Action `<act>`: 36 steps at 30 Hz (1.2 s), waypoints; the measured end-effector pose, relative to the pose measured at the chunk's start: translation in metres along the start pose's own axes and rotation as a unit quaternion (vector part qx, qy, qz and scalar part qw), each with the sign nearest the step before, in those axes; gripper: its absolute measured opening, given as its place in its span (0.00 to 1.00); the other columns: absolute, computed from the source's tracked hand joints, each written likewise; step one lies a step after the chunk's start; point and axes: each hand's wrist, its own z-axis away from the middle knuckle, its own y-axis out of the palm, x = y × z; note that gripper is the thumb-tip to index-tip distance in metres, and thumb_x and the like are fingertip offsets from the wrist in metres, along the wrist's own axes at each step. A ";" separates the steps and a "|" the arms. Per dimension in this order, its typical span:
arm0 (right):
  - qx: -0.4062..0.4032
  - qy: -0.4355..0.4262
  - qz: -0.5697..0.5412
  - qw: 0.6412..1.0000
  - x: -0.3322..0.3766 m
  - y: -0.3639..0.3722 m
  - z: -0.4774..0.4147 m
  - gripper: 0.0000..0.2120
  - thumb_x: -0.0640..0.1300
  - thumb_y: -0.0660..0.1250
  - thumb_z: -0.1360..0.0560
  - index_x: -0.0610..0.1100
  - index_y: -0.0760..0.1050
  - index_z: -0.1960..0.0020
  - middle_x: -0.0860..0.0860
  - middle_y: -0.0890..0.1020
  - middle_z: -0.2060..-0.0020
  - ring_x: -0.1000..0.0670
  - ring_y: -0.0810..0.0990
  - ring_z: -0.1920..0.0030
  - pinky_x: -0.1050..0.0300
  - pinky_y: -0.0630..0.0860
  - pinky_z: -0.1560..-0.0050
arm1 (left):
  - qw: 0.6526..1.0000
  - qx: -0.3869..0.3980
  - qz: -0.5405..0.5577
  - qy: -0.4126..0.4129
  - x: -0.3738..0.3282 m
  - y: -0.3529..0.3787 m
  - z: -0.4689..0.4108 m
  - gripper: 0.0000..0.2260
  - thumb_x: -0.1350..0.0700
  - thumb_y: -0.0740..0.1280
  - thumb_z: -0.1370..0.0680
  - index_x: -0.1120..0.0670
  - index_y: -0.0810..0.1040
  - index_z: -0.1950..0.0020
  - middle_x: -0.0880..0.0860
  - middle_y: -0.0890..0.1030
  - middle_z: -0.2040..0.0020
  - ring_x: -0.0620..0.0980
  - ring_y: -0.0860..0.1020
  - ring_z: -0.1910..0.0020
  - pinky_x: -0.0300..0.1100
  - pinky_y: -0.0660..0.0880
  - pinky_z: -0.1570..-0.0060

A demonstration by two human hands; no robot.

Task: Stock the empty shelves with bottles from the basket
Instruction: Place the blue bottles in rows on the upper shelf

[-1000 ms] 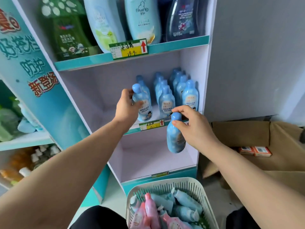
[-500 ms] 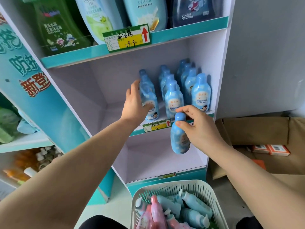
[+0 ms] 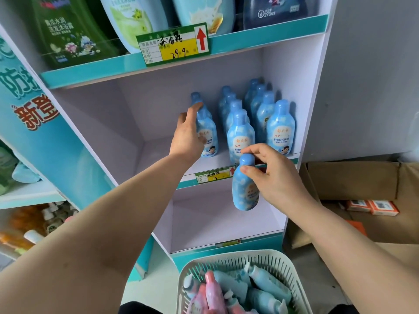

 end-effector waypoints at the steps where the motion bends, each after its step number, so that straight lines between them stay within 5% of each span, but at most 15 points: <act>1: 0.000 0.001 0.000 1.000 0.000 0.000 -0.001 0.12 0.43 0.69 0.27 0.52 0.75 0.44 0.56 0.81 0.49 0.54 0.78 0.48 0.55 0.75 0.48 | 1.000 0.002 0.001 -0.003 0.000 0.001 -0.002 0.38 0.73 0.64 0.29 0.41 0.60 0.28 0.52 0.67 0.38 0.50 0.71 0.49 0.39 0.68 0.53; 7: -0.002 0.006 0.005 1.000 0.004 -0.001 -0.002 0.12 0.44 0.70 0.27 0.52 0.76 0.45 0.56 0.82 0.48 0.54 0.79 0.47 0.53 0.76 0.45 | 0.999 -0.045 0.006 -0.003 -0.005 -0.004 0.005 0.40 0.70 0.67 0.30 0.42 0.55 0.25 0.53 0.65 0.32 0.54 0.70 0.36 0.46 0.73 0.46; 11: -0.021 0.007 0.001 1.000 0.018 -0.002 -0.005 0.12 0.45 0.71 0.28 0.53 0.76 0.45 0.57 0.82 0.48 0.53 0.80 0.50 0.53 0.76 0.45 | 0.995 -0.068 0.037 0.055 -0.011 -0.023 0.025 0.23 0.64 0.71 0.28 0.53 0.72 0.34 0.52 0.76 0.42 0.50 0.75 0.44 0.50 0.75 0.43; 14: -0.051 -0.001 0.005 0.999 0.034 0.001 -0.012 0.12 0.47 0.72 0.29 0.53 0.77 0.46 0.56 0.82 0.48 0.53 0.80 0.50 0.50 0.76 0.44 | 0.975 0.091 0.200 0.016 -0.024 -0.047 0.048 0.13 0.60 0.76 0.29 0.56 0.80 0.47 0.51 0.82 0.54 0.45 0.80 0.56 0.40 0.78 0.48; 17: -0.087 -0.020 0.008 0.996 0.055 0.006 -0.018 0.12 0.48 0.73 0.30 0.54 0.77 0.48 0.56 0.83 0.49 0.52 0.81 0.49 0.50 0.76 0.45 | 0.961 0.189 0.202 -0.003 -0.031 -0.059 0.064 0.23 0.53 0.79 0.38 0.54 0.80 0.45 0.51 0.83 0.52 0.46 0.82 0.53 0.38 0.77 0.48; 22: -0.110 -0.054 -0.002 0.993 0.078 0.012 -0.030 0.12 0.49 0.73 0.31 0.52 0.78 0.48 0.56 0.83 0.53 0.53 0.81 0.52 0.53 0.77 0.46 | 0.987 0.078 0.137 0.005 -0.044 -0.057 0.074 0.20 0.53 0.80 0.35 0.50 0.76 0.48 0.43 0.79 0.56 0.41 0.78 0.60 0.34 0.74 0.57; 25: -0.080 -0.057 -0.024 0.995 0.073 0.009 -0.034 0.17 0.46 0.71 0.27 0.49 0.76 0.40 0.52 0.83 0.47 0.53 0.81 0.49 0.56 0.75 0.42 | 0.992 0.036 0.122 0.002 -0.039 -0.057 0.068 0.20 0.53 0.77 0.31 0.53 0.75 0.43 0.47 0.79 0.51 0.50 0.79 0.52 0.45 0.77 0.49; 31: 0.021 -0.035 0.294 0.955 0.010 0.000 -0.019 0.14 0.46 0.64 0.22 0.47 0.75 0.38 0.48 0.79 0.42 0.44 0.76 0.43 0.50 0.75 0.47 | 0.987 0.011 0.136 -0.086 -0.016 -0.043 0.055 0.22 0.56 0.73 0.26 0.55 0.71 0.34 0.51 0.79 0.43 0.51 0.78 0.45 0.52 0.77 0.42; 36: 0.078 -0.059 0.405 0.909 -0.015 0.002 -0.011 0.21 0.48 0.63 0.22 0.47 0.66 0.30 0.48 0.74 0.37 0.45 0.72 0.39 0.51 0.73 0.45 | 0.983 0.008 0.151 -0.107 -0.009 -0.023 0.054 0.21 0.58 0.71 0.25 0.53 0.70 0.34 0.48 0.77 0.44 0.51 0.78 0.47 0.53 0.77 0.44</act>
